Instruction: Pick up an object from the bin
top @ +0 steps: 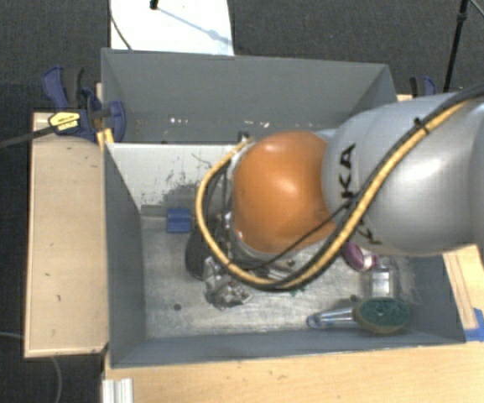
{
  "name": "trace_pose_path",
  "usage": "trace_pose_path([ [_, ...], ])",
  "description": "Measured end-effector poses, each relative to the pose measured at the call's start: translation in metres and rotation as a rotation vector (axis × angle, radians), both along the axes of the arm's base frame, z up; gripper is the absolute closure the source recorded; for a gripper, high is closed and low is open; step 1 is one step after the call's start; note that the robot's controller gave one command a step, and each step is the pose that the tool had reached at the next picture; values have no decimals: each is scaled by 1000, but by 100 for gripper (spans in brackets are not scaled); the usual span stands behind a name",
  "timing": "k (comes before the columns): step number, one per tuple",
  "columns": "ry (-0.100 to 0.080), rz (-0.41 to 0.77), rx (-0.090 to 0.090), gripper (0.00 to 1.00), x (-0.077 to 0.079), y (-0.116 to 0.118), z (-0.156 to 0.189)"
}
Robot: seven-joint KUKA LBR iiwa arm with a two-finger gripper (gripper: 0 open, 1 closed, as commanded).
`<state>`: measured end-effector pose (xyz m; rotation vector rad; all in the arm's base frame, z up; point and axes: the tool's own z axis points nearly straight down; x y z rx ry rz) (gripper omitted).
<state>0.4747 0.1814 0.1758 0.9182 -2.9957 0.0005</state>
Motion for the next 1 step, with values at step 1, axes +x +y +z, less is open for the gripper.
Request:
trace_pose_path([
  [1,-18,-235,6,100,88,2,56],
])
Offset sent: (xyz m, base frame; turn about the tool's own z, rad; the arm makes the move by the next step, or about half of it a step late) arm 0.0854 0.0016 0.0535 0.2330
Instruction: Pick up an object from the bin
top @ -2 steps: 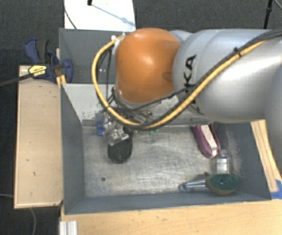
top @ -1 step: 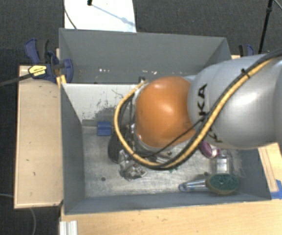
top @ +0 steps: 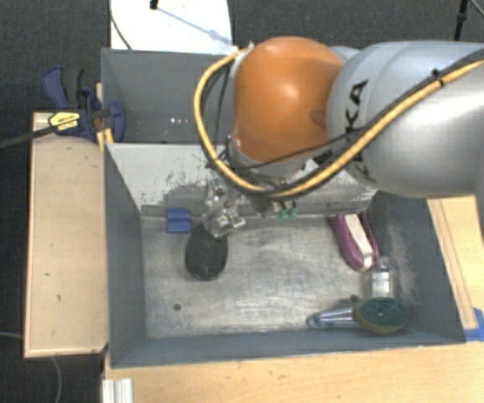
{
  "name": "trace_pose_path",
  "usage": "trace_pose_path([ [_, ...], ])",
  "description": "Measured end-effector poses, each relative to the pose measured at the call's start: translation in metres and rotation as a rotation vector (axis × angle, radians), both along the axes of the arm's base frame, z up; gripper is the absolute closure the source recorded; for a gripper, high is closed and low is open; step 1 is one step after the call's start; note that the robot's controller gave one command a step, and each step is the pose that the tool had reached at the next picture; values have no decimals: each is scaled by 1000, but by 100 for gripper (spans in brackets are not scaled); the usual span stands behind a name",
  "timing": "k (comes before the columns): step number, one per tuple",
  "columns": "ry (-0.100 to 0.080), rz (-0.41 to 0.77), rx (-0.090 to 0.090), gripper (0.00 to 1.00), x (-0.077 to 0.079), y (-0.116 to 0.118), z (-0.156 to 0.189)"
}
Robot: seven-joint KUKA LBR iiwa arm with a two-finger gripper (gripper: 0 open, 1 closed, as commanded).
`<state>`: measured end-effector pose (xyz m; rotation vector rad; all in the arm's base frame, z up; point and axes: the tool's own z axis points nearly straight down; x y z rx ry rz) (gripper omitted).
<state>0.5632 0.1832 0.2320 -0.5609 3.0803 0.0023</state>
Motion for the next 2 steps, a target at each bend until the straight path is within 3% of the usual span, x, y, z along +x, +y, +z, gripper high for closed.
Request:
trace_pose_path([
  [1,13,-242,1,100,-29,64,-39],
  [2,8,-146,-5,100,-32,-21,-27],
])
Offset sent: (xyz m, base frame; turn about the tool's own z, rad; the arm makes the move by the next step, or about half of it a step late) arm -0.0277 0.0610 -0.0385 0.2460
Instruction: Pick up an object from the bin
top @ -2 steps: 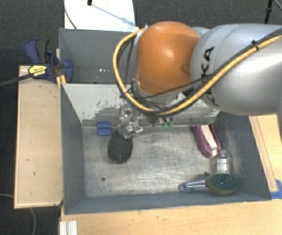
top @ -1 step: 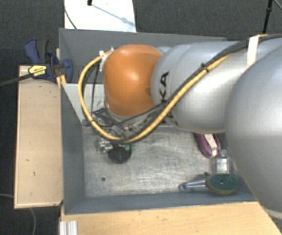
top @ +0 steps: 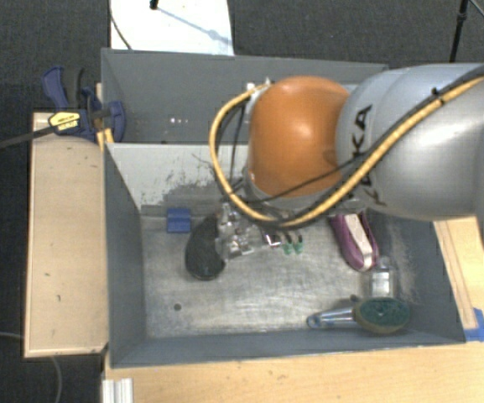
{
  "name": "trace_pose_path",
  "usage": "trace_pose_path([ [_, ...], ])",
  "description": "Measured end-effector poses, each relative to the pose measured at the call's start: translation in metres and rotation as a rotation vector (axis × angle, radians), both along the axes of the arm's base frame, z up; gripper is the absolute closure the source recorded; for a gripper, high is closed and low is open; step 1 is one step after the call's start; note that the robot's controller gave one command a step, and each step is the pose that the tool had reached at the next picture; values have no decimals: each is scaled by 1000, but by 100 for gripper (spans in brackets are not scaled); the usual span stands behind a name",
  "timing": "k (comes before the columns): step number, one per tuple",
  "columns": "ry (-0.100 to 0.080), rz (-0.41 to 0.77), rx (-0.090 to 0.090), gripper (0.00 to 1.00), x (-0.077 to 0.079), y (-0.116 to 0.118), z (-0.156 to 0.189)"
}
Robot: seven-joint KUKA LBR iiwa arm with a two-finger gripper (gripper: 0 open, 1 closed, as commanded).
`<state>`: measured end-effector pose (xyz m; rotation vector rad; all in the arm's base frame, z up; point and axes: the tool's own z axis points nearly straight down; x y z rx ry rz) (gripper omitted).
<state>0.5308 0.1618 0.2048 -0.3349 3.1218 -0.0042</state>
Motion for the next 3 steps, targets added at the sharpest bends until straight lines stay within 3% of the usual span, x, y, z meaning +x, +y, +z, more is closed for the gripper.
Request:
trace_pose_path([
  [1,0,7,3,0,-1,5,0],
  [2,0,364,5,0,26,3,-123],
  [3,-2,361,6,100,26,4,-121],
])
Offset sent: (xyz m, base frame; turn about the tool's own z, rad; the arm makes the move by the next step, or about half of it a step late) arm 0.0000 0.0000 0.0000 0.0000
